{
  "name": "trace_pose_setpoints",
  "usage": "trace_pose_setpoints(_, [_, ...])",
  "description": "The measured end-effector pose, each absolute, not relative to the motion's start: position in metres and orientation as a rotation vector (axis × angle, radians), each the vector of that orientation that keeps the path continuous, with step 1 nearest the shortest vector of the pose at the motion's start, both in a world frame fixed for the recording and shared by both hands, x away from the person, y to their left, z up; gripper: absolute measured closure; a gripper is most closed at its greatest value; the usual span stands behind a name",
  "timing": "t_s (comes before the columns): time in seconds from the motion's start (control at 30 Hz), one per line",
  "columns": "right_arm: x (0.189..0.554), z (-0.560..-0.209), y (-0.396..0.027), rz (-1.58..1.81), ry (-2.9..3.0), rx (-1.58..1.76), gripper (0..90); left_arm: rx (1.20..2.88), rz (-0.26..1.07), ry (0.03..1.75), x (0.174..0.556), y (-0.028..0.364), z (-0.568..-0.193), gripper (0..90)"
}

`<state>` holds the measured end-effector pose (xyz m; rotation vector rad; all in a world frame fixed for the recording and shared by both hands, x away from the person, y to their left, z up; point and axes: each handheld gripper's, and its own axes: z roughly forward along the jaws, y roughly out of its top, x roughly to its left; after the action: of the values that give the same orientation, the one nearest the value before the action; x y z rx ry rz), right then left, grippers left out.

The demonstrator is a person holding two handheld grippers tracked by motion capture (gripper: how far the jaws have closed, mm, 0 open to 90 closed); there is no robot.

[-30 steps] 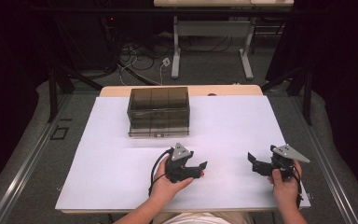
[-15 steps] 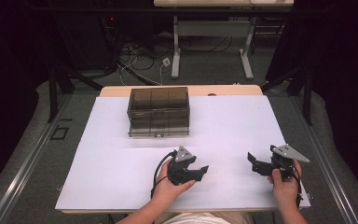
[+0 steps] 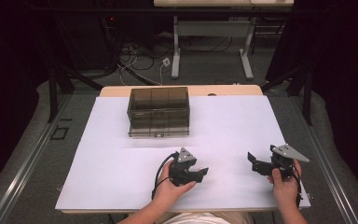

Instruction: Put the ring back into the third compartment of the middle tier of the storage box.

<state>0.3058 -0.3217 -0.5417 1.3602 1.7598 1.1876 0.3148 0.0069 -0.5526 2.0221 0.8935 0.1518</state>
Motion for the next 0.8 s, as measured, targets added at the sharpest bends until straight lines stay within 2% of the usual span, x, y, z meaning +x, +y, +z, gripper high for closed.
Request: trace_pose_setpoints(0.8, [0.3065, -0.5423, -0.3215, 1.193, 1.765, 1.373, 4.0, 2.088, 0.181, 0.897, 0.3139, 0.0019, -0.5596, 43.5])
